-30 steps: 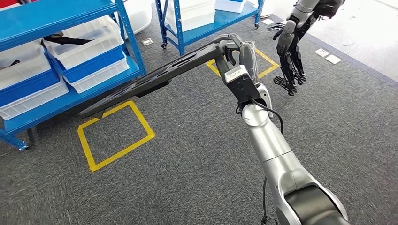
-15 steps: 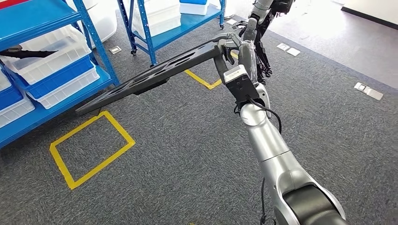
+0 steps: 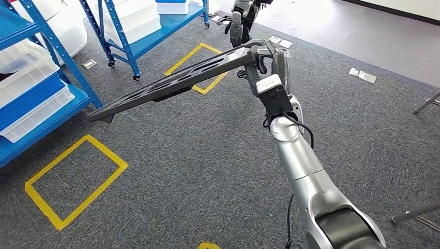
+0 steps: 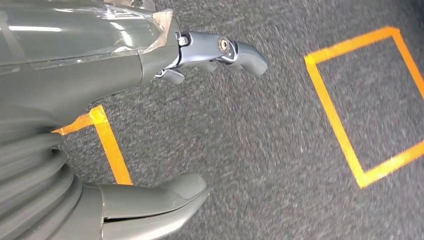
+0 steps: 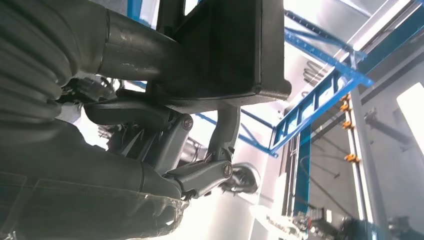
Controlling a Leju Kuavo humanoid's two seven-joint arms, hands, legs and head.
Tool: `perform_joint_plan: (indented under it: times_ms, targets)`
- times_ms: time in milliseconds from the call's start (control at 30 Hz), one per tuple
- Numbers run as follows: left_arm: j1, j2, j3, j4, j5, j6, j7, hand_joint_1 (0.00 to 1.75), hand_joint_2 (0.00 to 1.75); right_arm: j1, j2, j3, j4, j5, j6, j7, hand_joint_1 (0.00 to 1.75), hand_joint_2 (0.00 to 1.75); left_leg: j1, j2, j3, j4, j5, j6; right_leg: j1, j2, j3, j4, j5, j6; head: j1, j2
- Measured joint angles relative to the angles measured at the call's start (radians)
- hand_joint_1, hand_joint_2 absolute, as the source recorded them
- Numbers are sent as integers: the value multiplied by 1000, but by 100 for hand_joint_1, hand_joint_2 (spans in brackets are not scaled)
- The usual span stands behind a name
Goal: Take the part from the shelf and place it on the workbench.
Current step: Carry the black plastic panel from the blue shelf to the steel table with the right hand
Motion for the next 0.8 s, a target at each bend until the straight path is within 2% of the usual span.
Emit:
perform_joint_plan:
  times_ms: [33,67,100,133,167,200,233,267,300,333,367,400,433,467,500,533,567,600,633,667,700,733,767,800]
  targets:
    - [0,-1,1,0,-1,1,0,0,175,2,0,-2,0,-2,-1,-2,175,175,4,-24,-6,17,-16,-6,-5,11,-1,-2,4,-6,0,0]
    - [1,-1,2,0,-2,1,0,0,175,4,1,-4,0,-3,-2,-4,175,175,8,-57,-21,55,-44,-12,-11,21,-2,-3,8,-12,-1,0]
    - [2,0,3,0,-2,2,0,0,175,7,3,-4,0,-4,-4,-7,175,175,12,-93,-45,115,-80,-18,-12,32,-4,-4,11,-16,-2,0]
    - [4,1,4,0,-3,2,0,0,175,11,5,-5,0,-5,-5,-9,175,175,14,-113,-74,183,-116,-22,-13,43,-6,-3,14,-19,-2,0]
    - [5,2,4,0,-3,3,0,0,175,17,7,-5,1,-5,-7,-12,175,175,15,-122,-100,243,-140,-25,-13,56,-9,-3,16,-20,-3,0]
    - [6,3,4,0,-5,3,0,0,175,25,8,-6,1,-6,-8,-15,175,175,16,-124,-114,273,-145,-26,-13,69,-11,-3,18,-19,-3,0]
    - [6,3,4,0,-7,4,0,0,175,33,8,-7,2,-7,-10,-19,175,175,17,-126,-110,266,-131,-25,-12,83,-12,-3,20,-18,-3,0]
    - [6,3,4,0,-9,4,0,0,175,40,8,-8,2,-8,-12,-22,175,175,18,-130,-87,221,-100,-23,-13,96,-13,-2,22,-16,-3,0]
    - [6,4,4,0,-11,4,0,0,175,46,8,-9,1,-8,-14,-25,175,175,20,-144,-52,152,-63,-20,-13,110,-13,-2,24,-14,-3,0]
    - [6,4,4,0,-12,4,0,0,175,49,8,-10,1,-8,-15,-28,175,175,22,-170,-18,87,-36,-16,-11,122,-15,-1,26,-11,-3,0]
    - [5,5,4,0,-14,4,0,0,175,52,8,-10,1,-9,-16,-30,175,175,24,-191,7,36,-20,-13,-11,134,-19,-1,29,-6,-3,0]
    - [4,5,4,0,-16,4,0,0,175,56,8,-10,-1,-9,-16,-32,175,175,24,-207,19,9,-16,-10,-11,146,-25,-1,33,1,-3,0]
    - [3,6,4,0,-19,4,0,0,175,61,8,-11,-3,-9,-17,-33,175,175,21,-210,21,2,-19,-7,-12,157,-30,-3,38,8,-3,0]
    - [1,5,4,0,-22,4,0,0,175,68,8,-13,-6,-9,-17,-33,175,175,19,-197,22,-3,-16,-2,-13,168,-35,-7,44,17,-2,0]
    - [-1,4,4,0,-25,3,0,0,175,75,6,-15,-10,-9,-17,-33,175,175,18,-182,24,-10,-10,7,-13,163,-43,-6,45,22,-3,0]
    - [-3,3,3,0,-27,3,0,0,175,79,5,-17,-14,-8,-18,-32,175,175,17,-168,26,-19,-2,17,-10,143,-55,7,37,23,-1,0]
    - [-5,2,3,-1,-29,3,0,0,175,81,4,-19,-17,-8,-18,-32,175,175,16,-151,27,-28,4,27,-6,116,-77,43,19,20,1,0]
    - [-6,2,3,-1,-31,3,0,0,175,83,2,-20,-19,-7,-19,-29,175,175,15,-136,27,-33,9,32,-5,84,-104,99,-8,14,4,0]
    - [-6,2,3,-1,-33,2,0,0,175,86,2,-20,-22,-5,-20,-25,175,175,12,-121,24,-34,10,35,-4,66,-137,171,-38,9,6,0]
    - [-6,2,2,-1,-36,1,1,0,175,92,0,-21,-24,-3,-21,-21,175,175,10,-107,22,-33,11,36,-4,58,-166,236,-62,9,5,0]
    - [-6,2,2,-1,-40,0,1,0,175,101,-1,-23,-28,0,-22,-15,175,175,7,-93,21,-33,11,36,-5,56,-178,273,-73,12,6,0]
    - [-6,1,0,-1,-44,-1,1,0,175,110,-4,-26,-32,4,-23,-10,175,175,5,-80,20,-33,11,37,-5,53,-174,278,-72,17,6,0]
    - [-8,0,-1,-1,-49,-2,1,0,175,116,-7,-30,-38,7,-23,-5,175,175,4,-68,20,-32,11,36,-5,47,-143,231,-55,24,6,0]
    - [-10,-1,-3,-1,-53,-2,1,0,175,120,-10,-34,-45,10,-24,-1,175,175,3,-57,20,-30,10,35,-4,28,-94,153,-31,29,6,0]
